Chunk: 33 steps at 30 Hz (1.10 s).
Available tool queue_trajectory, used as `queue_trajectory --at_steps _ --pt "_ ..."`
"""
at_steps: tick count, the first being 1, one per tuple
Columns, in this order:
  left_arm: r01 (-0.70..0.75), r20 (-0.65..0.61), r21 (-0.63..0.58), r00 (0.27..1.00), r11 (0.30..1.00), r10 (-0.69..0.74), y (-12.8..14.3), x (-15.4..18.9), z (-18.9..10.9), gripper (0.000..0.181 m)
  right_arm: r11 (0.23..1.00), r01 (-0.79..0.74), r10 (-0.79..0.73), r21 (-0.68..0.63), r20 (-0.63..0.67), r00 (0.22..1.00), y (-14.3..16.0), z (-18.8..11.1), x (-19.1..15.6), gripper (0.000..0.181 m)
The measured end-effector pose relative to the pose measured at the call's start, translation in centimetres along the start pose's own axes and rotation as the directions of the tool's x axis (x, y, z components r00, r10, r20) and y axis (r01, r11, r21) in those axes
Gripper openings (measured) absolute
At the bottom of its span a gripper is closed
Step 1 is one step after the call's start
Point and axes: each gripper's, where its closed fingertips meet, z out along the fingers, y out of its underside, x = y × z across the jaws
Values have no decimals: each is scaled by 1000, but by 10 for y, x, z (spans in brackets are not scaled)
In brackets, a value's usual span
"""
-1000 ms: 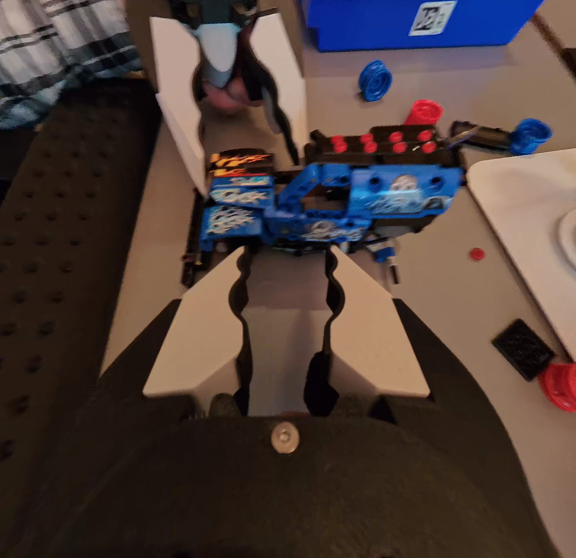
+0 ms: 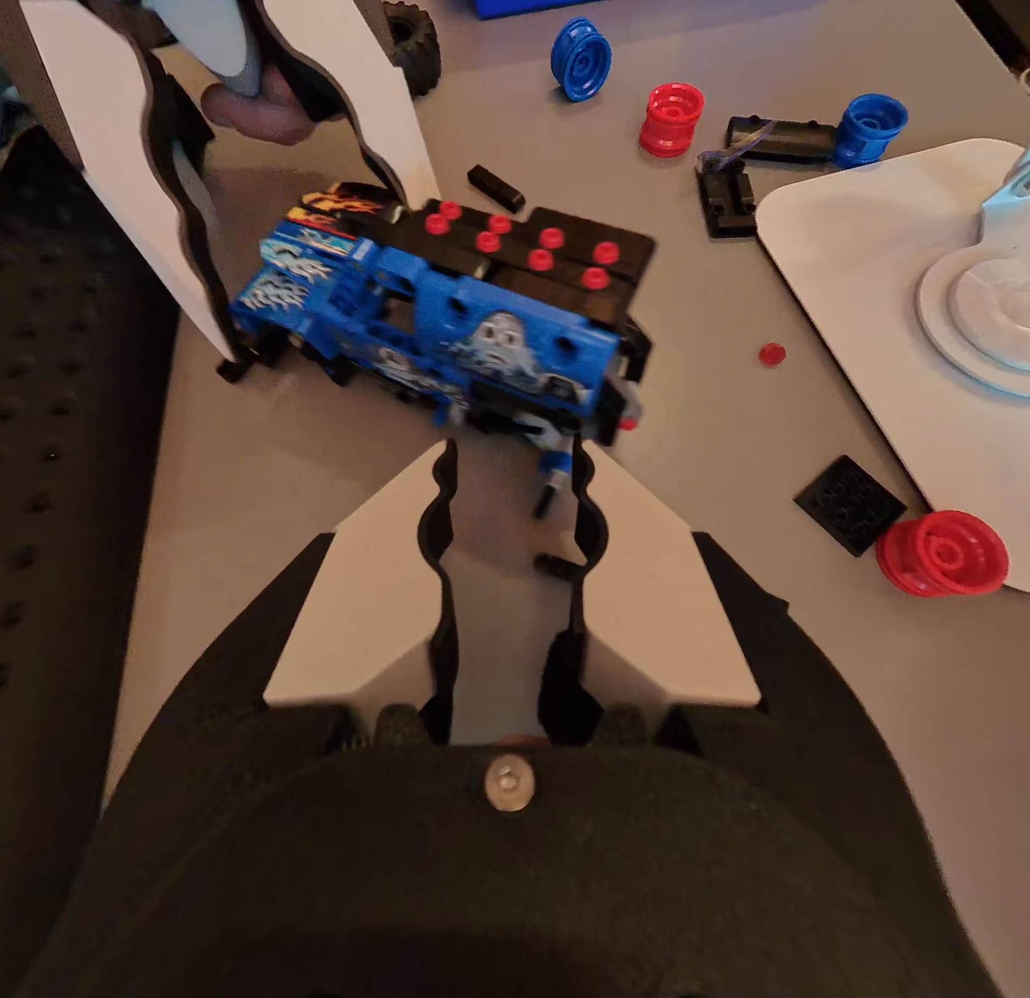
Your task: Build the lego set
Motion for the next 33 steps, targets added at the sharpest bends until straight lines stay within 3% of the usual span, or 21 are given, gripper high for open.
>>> queue_trajectory --at_steps 3,6,10,14,19,21,23,26,33 --pt "46 76 -23 996 999 -44 6 -16 -16 101 1000 -27 27 -3 3 1000 5 -4 6 42" --pt "98 165 -14 982 995 -95 6 -18 -27 99 998 -46 46 -34 3 999 15 0 12 43" --pt "163 298 -105 946 981 -126 26 -17 -22 93 996 -8 10 -85 21 1000 24 10 5 43" --pt "126 278 -85 956 988 -98 28 -16 -22 87 989 53 -48 -134 40 998 30 23 -11 39" --pt "108 213 -61 973 992 -93 34 -30 -26 86 980 106 -93 -171 83 992 33 21 -24 48" --pt "126 211 -56 971 990 -112 39 -37 -31 85 978 98 -79 -185 108 991 35 18 -27 40" --pt "136 258 -107 961 985 -105 50 -44 -33 91 975 124 -97 -184 149 984 36 17 -35 30" --pt "156 293 -123 949 980 -114 57 -43 -33 89 969 143 -111 -201 164 980 38 16 -40 31" --pt "155 445 0 885 988 -138 49 -42 -40 87 966 145 -110 -216 163 980 42 10 -34 33"
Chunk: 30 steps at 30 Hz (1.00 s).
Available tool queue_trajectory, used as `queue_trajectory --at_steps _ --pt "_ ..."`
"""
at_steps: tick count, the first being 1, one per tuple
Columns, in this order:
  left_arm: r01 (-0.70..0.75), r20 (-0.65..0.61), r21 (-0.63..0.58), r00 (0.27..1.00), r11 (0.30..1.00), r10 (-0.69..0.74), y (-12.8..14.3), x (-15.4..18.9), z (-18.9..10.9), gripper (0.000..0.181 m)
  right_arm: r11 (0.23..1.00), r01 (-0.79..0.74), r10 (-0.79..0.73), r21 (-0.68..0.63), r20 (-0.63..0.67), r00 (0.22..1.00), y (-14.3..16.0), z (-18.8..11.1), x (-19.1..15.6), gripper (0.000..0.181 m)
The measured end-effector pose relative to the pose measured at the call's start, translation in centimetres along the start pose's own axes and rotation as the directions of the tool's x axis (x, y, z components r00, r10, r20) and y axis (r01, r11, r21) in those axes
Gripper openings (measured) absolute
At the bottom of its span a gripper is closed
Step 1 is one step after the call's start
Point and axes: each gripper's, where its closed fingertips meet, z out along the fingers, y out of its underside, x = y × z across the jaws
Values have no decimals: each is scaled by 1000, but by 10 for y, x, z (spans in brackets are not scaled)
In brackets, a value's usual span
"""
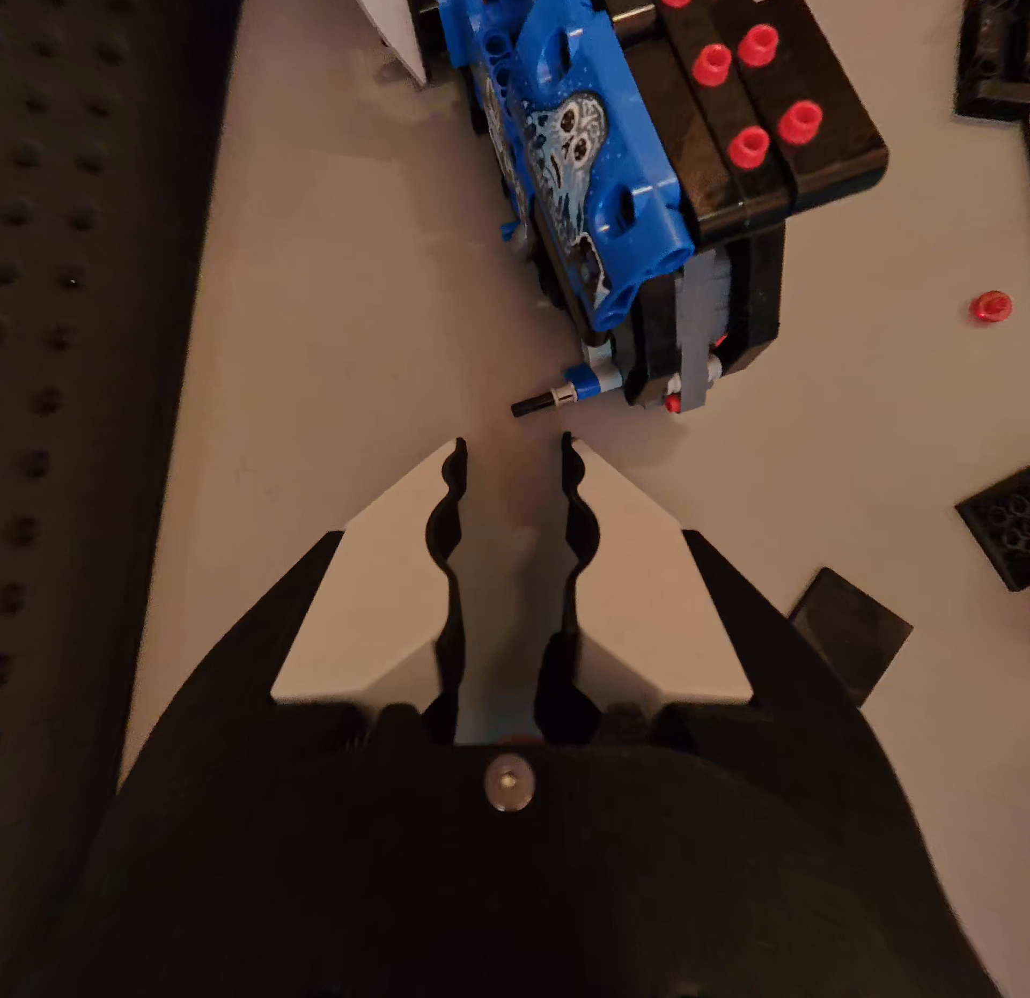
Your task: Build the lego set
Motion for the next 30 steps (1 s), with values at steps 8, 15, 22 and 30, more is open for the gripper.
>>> queue_trajectory --at_steps 8,15,22,30 --pt "23 147 60 989 998 -31 5 -2 3 78 1000 -18 17 -7 -63 998 6 -6 15 34" --pt "61 183 91 980 994 -77 8 -14 -4 79 999 -48 48 5 -114 992 11 -11 30 34" --pt "192 75 255 973 948 -218 -6 -19 -23 77 998 -67 68 12 -135 988 14 -15 38 34" --pt "322 24 474 926 820 -377 -17 -41 -59 73 997 -69 76 46 -190 979 11 -23 46 35"
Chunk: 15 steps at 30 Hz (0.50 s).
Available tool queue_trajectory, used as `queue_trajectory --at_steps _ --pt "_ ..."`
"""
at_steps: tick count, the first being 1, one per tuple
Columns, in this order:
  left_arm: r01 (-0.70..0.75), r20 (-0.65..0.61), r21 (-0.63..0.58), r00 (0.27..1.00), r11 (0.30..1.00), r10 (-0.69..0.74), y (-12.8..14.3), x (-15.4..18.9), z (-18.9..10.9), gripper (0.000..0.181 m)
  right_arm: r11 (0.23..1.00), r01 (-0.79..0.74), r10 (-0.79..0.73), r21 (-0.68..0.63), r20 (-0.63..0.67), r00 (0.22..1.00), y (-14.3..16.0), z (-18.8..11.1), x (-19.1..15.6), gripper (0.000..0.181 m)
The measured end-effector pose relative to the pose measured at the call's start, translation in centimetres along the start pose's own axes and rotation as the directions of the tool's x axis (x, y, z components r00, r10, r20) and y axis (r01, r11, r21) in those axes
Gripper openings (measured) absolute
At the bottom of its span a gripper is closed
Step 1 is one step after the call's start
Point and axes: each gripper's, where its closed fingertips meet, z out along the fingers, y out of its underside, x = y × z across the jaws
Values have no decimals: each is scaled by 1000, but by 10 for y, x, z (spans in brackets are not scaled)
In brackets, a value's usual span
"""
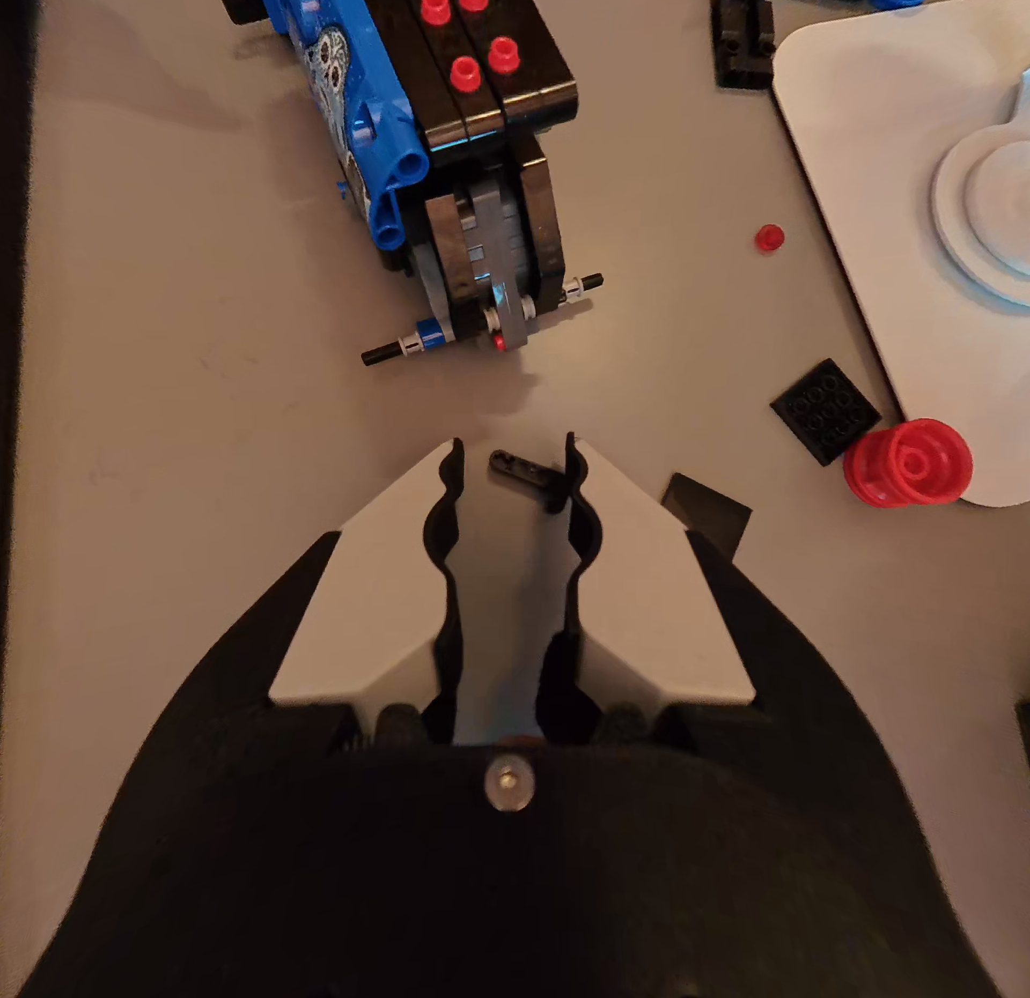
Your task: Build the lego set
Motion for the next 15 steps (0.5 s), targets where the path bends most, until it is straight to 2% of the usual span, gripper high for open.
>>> queue_trajectory --at_steps 7,15 --pt "-117 6 -201 993 973 120 29 8 18 72 1000 -24 23 -11 -64 998 9 -8 15 39" --pt "-121 -53 -201 992 972 112 30 16 19 62 999 -44 44 8 -66 997 11 -11 22 44"
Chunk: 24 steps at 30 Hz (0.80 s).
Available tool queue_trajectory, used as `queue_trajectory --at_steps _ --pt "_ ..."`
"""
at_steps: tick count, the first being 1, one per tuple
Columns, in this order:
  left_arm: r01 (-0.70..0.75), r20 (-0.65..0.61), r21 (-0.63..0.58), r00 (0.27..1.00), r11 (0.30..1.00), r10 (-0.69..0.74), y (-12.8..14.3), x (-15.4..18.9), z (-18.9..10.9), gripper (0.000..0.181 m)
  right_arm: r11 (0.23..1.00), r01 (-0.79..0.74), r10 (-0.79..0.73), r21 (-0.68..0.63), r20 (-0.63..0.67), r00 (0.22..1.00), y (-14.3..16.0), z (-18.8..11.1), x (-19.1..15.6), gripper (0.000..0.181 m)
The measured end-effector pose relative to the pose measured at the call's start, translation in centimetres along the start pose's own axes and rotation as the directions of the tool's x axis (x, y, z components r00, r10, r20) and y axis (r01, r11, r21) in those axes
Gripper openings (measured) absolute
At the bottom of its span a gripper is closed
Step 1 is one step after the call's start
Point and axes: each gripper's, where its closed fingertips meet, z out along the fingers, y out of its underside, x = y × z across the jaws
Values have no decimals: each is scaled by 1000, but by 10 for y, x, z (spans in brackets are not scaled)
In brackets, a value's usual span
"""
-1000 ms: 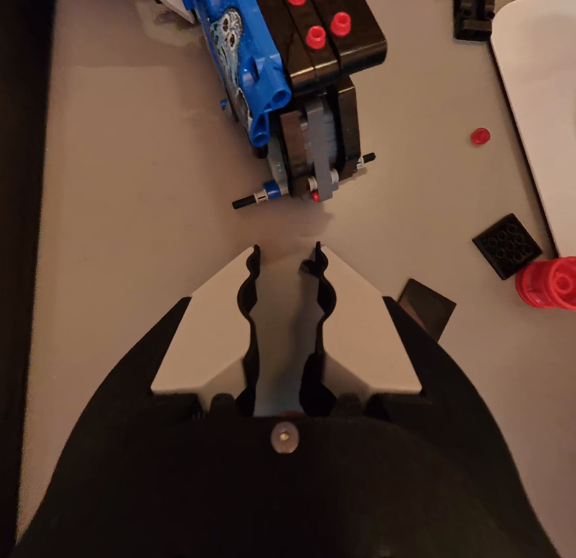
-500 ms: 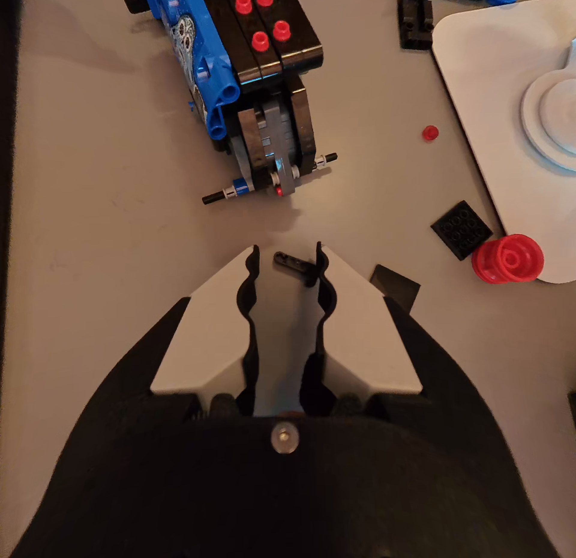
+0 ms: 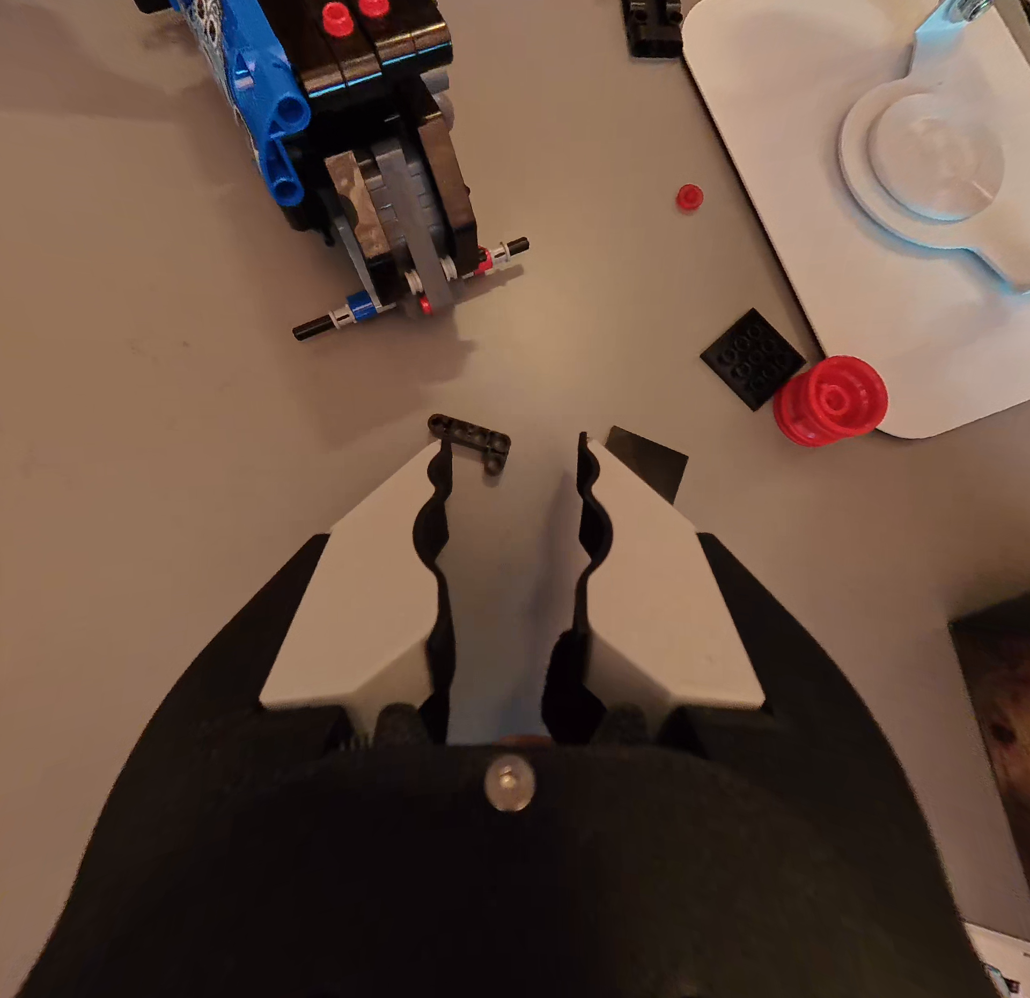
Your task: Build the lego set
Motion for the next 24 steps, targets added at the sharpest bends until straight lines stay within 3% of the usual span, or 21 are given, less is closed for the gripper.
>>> queue_trajectory --at_steps 2,6,11,17,19,24 --pt "-11 -34 0 999 1000 11 0 5 0 60 1000 2 -2 6 6 1000 -1 0 -1 45" --pt "-30 -46 10 998 999 31 -1 9 0 75 1000 11 -11 6 -2 1000 -1 -2 1 45" --pt "3 -11 83 1000 997 -2 -12 1 -6 74 999 -21 21 26 -16 1000 0 -5 9 44" --pt "101 187 203 972 974 -140 -22 -55 -26 77 998 -50 50 28 -22 998 6 -2 15 44" --pt "109 241 173 959 979 -149 -15 -70 -27 80 998 -51 52 27 -33 998 6 -2 17 44" --pt "-12 362 26 932 1000 2 -3 -87 -16 80 997 -53 55 51 -42 998 2 -5 20 44"
